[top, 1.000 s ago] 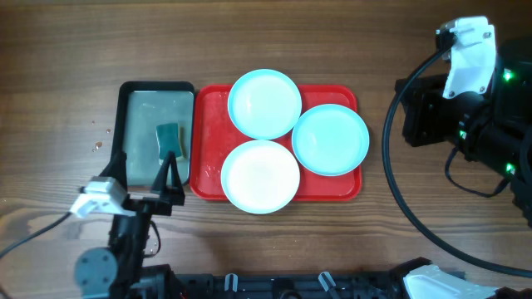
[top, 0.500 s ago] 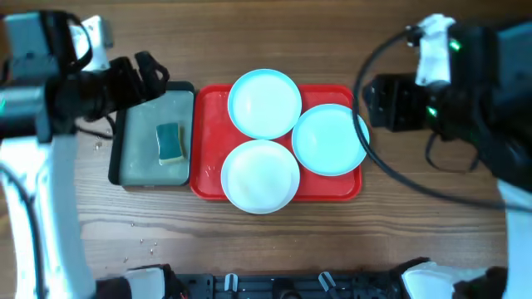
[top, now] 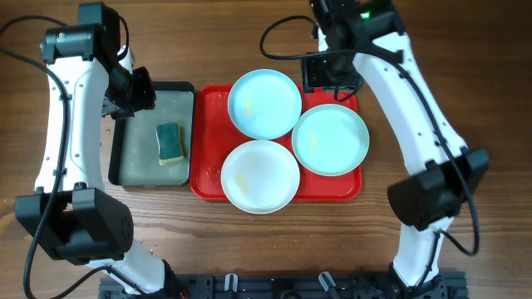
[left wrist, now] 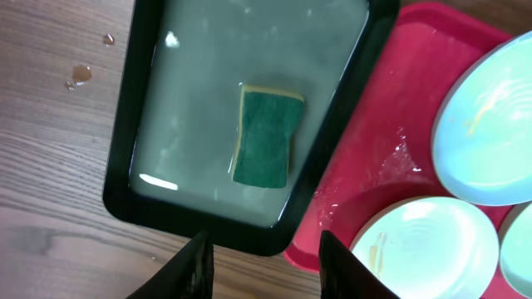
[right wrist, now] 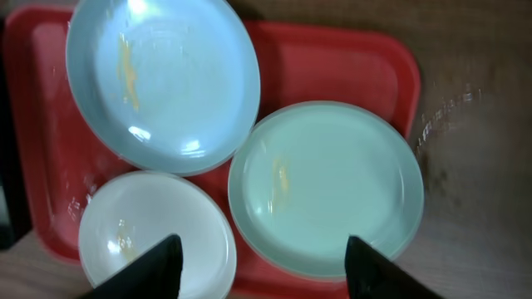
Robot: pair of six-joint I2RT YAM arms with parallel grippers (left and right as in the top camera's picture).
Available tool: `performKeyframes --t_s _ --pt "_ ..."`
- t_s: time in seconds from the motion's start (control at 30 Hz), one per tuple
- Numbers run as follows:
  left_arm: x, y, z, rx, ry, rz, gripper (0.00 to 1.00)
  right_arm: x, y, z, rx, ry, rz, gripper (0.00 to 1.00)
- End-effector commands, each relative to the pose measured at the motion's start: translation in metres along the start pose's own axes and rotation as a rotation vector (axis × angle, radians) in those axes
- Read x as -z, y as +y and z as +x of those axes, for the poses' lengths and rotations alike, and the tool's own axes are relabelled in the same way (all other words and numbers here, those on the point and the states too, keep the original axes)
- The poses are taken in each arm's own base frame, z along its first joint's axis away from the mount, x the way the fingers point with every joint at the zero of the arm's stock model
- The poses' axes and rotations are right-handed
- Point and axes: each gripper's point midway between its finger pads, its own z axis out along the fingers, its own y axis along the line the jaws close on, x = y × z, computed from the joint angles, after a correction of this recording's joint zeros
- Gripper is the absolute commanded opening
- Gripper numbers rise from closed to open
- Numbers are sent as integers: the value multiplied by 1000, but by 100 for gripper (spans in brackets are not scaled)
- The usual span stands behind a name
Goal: Clean dirty plates on tray and stack at the side
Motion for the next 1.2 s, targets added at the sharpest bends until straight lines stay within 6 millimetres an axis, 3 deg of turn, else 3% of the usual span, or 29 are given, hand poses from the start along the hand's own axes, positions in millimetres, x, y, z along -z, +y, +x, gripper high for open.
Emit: performKeyframes --t_s 0.0,0.03,0.2,0.5,0.7,0.77,0.87,0.93,1.17 --pt "-13 2 1 20 14 -17 39 -42 2 -11 79 36 14 51" --pt "-16 2 2 23 18 -18 41 -54 -1 -16 78 35 39 47" --pt "-19 2 3 23 22 -20 48 -95 -1 -28 77 46 55 46" --pt "-19 2 3 23 22 -20 49 -128 0 -34 77 30 50 41" --pt "-19 2 3 22 22 -19 49 -162 4 -29 71 17 7 37" --pt "-19 2 3 23 22 -19 48 -168 5 -30 71 5 5 36" --pt "-19 2 3 23 22 -20 46 -170 5 -32 71 -3 3 25" --pt "-19 2 2 23 21 -19 45 -170 5 -31 71 -2 2 24" --pt "-19 2 3 22 22 -19 42 -170 4 -25 71 24 10 27"
